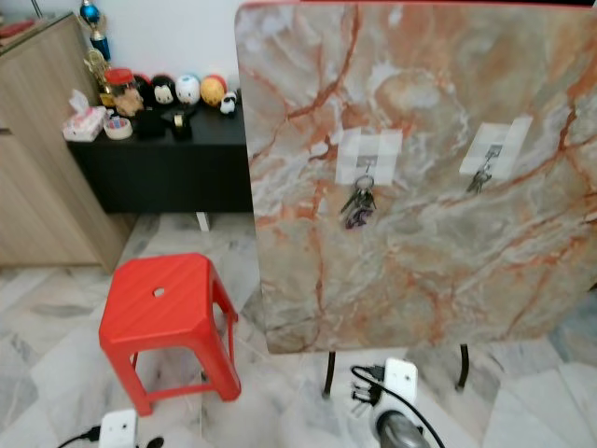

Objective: Hang keys on a hook

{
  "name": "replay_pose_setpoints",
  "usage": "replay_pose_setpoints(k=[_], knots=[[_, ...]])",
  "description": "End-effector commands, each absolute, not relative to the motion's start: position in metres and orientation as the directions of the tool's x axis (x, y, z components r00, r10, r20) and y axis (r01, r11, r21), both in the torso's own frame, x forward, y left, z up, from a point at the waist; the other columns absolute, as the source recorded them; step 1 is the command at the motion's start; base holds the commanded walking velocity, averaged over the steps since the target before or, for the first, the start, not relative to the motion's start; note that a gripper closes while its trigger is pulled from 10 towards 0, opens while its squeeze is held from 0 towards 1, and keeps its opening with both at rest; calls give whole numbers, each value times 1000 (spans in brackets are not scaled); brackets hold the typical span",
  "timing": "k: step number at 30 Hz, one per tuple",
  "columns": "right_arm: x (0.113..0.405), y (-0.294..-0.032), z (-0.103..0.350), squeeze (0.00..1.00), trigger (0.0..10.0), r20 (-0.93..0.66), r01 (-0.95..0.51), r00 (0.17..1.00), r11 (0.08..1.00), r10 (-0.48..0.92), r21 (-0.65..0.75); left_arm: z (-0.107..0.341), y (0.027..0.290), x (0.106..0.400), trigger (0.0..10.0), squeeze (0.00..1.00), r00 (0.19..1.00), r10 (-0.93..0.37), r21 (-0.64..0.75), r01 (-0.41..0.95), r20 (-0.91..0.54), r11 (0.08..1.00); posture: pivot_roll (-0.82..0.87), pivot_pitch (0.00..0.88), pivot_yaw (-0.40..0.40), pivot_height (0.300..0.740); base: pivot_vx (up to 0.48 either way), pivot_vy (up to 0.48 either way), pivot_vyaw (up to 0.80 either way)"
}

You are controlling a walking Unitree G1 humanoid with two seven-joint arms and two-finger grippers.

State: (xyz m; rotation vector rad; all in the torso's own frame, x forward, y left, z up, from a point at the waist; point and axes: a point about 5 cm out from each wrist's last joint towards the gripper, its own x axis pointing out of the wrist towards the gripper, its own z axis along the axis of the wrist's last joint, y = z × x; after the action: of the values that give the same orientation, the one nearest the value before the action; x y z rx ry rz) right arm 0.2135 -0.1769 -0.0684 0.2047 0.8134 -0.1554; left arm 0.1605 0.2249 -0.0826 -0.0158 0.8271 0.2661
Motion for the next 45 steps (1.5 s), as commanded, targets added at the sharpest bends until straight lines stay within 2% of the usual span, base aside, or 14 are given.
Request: replay_pose_setpoints(k=[1,24,37,45], knots=[[214,-175,-68,0,10000,-731,214,680,969,-56,125,-83,223,161,10000,0,645,226,97,-229,-730,969,53,18,-33,740,0,-409,0],[219,-177,-65,0,10000,-718,211,693,970,-61,122,-84,225,158,10000,0,640,221,101,-219,-736,971,52,0,-40,740,0,-401,0],[219,-179,-65,0,10000,-714,248,694,961,-88,123,-84,224,159,10000,0,639,224,100,-224,-736,969,58,0,-38,740,0,0,0],[224,-193,-60,0,10000,-692,318,707,939,-145,128,-83,222,161,10000,0,646,218,97,-217,-732,971,58,0,-38,740,0,0,-106]])
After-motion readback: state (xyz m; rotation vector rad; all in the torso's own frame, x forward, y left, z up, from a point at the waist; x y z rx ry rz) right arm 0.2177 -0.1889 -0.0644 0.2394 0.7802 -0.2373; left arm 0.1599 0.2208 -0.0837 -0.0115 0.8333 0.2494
